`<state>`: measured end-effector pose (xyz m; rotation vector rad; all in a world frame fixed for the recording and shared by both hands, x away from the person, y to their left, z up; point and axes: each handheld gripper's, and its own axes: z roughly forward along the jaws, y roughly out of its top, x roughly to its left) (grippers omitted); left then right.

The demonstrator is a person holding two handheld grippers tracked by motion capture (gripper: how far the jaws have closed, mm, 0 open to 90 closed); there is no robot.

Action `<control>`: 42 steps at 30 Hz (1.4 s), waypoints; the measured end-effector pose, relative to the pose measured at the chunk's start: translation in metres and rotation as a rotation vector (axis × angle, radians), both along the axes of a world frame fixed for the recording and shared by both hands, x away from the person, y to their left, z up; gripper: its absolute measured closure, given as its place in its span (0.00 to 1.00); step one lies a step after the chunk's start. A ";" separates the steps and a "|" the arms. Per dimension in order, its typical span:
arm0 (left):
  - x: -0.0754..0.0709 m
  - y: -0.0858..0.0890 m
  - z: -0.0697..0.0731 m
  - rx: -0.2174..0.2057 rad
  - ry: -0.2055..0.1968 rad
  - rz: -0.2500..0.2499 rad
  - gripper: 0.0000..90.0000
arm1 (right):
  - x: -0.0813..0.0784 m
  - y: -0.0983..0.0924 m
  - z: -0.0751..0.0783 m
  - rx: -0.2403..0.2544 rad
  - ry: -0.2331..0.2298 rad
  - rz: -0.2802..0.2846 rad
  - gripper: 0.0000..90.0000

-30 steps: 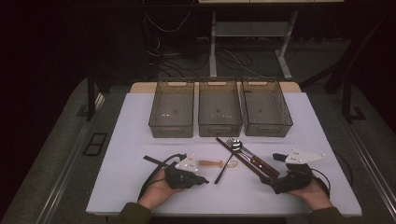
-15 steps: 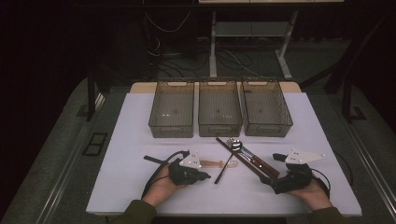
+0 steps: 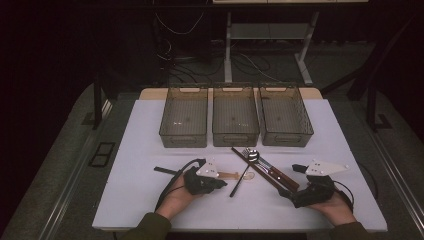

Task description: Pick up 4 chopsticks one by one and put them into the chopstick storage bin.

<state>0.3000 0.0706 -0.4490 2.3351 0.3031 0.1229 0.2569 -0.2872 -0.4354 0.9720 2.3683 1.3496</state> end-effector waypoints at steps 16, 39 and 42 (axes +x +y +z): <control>-0.004 0.068 0.027 -0.067 0.041 0.127 0.98 | -0.001 -0.001 0.001 0.012 -0.003 0.003 0.01; 0.033 0.168 0.016 0.055 0.033 0.508 0.99 | 0.000 0.000 0.000 0.005 0.000 0.006 0.01; 0.035 0.170 0.015 0.058 0.030 0.518 0.99 | 0.000 0.000 0.000 0.006 0.001 0.007 0.01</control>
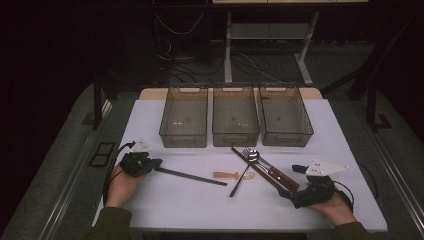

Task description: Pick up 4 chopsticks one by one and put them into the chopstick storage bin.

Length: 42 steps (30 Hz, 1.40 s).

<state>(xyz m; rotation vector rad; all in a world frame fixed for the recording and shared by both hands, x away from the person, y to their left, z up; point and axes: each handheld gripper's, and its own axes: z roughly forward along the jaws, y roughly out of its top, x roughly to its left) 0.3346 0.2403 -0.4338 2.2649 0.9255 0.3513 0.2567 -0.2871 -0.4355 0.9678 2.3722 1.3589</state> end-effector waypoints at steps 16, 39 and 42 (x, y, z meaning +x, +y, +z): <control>0.001 -0.003 -0.004 0.047 0.014 0.002 0.99 | 0.000 0.000 0.000 0.001 -0.001 0.000 0.01; -0.009 0.000 -0.001 0.067 0.040 -0.006 0.99 | -0.001 -0.001 0.001 0.003 -0.004 -0.002 0.01; -0.011 0.000 -0.001 0.071 0.045 -0.004 0.99 | -0.001 -0.001 0.001 0.003 -0.004 -0.003 0.01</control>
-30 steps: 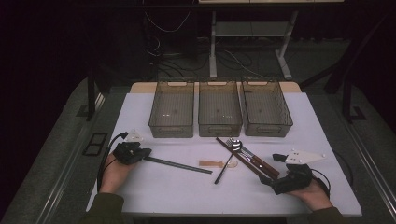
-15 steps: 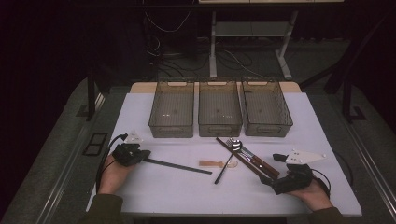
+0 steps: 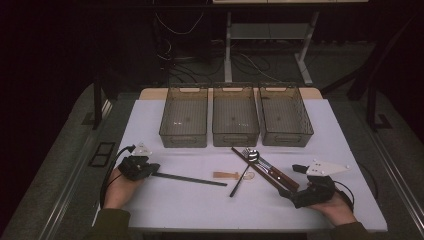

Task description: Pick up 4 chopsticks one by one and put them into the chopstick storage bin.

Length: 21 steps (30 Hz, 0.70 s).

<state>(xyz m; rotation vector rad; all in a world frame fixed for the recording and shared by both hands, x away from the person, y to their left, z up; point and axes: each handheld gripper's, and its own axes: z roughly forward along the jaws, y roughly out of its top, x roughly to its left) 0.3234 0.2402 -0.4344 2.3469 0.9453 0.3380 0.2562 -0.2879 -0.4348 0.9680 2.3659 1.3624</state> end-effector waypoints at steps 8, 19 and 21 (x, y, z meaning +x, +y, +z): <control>-0.007 0.002 0.000 -0.001 0.003 -0.013 0.99 | 0.000 0.000 0.000 0.001 0.001 0.000 0.01; -0.015 0.005 0.000 -0.011 0.012 -0.021 0.99 | 0.000 0.000 0.000 -0.001 0.001 0.000 0.01; -0.017 0.006 0.001 -0.007 0.016 -0.027 0.99 | 0.000 0.000 0.000 -0.002 0.001 -0.001 0.01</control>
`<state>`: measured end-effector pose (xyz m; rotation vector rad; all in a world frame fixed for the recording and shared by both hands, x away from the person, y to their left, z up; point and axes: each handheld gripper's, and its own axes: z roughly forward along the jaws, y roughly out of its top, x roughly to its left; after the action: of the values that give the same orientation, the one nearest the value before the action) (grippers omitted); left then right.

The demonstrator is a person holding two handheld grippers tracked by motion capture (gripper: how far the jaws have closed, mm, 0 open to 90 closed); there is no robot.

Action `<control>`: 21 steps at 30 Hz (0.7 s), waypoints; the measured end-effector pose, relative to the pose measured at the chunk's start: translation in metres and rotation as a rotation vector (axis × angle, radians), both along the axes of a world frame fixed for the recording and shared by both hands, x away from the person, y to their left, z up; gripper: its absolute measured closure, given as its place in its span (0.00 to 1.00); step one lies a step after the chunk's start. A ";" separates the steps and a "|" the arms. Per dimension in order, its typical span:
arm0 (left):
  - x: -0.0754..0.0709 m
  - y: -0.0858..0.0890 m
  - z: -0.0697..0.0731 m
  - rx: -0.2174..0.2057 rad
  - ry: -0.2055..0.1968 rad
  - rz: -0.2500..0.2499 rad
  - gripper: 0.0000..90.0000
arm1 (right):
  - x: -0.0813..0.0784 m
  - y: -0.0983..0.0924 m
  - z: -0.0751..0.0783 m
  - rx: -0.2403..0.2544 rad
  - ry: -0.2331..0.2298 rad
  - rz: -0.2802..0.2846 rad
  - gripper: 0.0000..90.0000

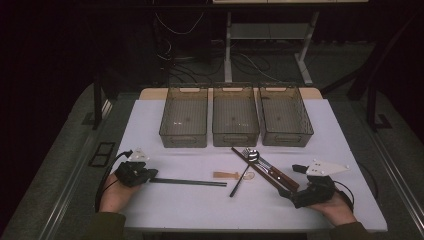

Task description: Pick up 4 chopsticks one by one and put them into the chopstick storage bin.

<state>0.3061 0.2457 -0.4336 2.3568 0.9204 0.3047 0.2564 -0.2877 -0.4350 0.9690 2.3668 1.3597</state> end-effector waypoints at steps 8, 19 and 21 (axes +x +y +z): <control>-0.008 0.003 0.000 -0.008 0.008 -0.005 0.99 | 0.000 0.000 0.000 0.000 0.000 0.000 0.01; -0.020 0.006 0.001 -0.013 0.020 -0.010 0.99 | 0.000 0.000 0.000 0.000 0.002 -0.001 0.01; -0.022 0.006 0.001 -0.016 0.021 -0.011 0.99 | 0.000 0.000 0.000 0.000 0.001 0.000 0.01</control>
<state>0.2842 0.2520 -0.4327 2.3540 0.9167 0.2680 0.2564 -0.2875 -0.4351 0.9706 2.3676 1.3596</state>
